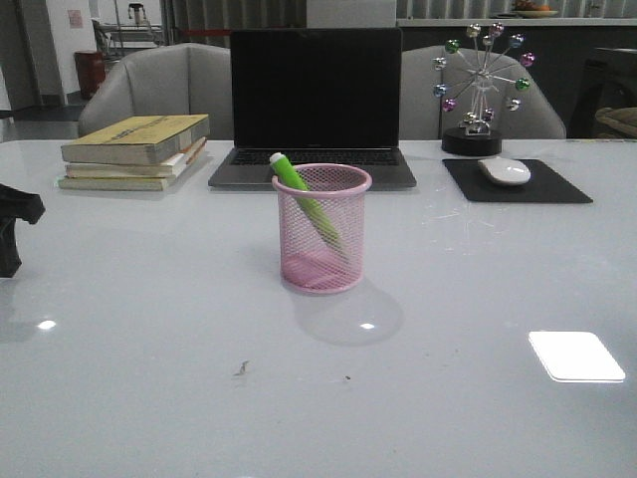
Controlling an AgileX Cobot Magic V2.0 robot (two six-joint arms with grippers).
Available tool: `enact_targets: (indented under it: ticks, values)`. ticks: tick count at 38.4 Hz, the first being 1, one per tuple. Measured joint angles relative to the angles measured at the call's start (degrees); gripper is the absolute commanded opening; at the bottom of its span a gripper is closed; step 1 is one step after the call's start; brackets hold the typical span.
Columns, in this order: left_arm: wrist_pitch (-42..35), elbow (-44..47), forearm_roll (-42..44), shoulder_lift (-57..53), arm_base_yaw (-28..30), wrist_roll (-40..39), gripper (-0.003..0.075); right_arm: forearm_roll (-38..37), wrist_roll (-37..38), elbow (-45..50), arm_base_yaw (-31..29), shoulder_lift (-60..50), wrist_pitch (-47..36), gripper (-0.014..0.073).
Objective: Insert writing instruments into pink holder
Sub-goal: 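Close the left gripper on the pink marker and lift it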
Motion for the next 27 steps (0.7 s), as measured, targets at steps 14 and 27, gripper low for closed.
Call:
enact_targets:
  ticks: [14,27]
  values:
    - [-0.5,-0.45,-1.44,0.84,0.09,0.0,0.0088,0.0,0.0,0.0,0.0,0.0,0.0,0.033]
    - [-0.5,-0.56,-1.9,0.84,0.09,0.0,0.0102,0.0,0.0,0.0,0.0,0.0,0.0,0.033]
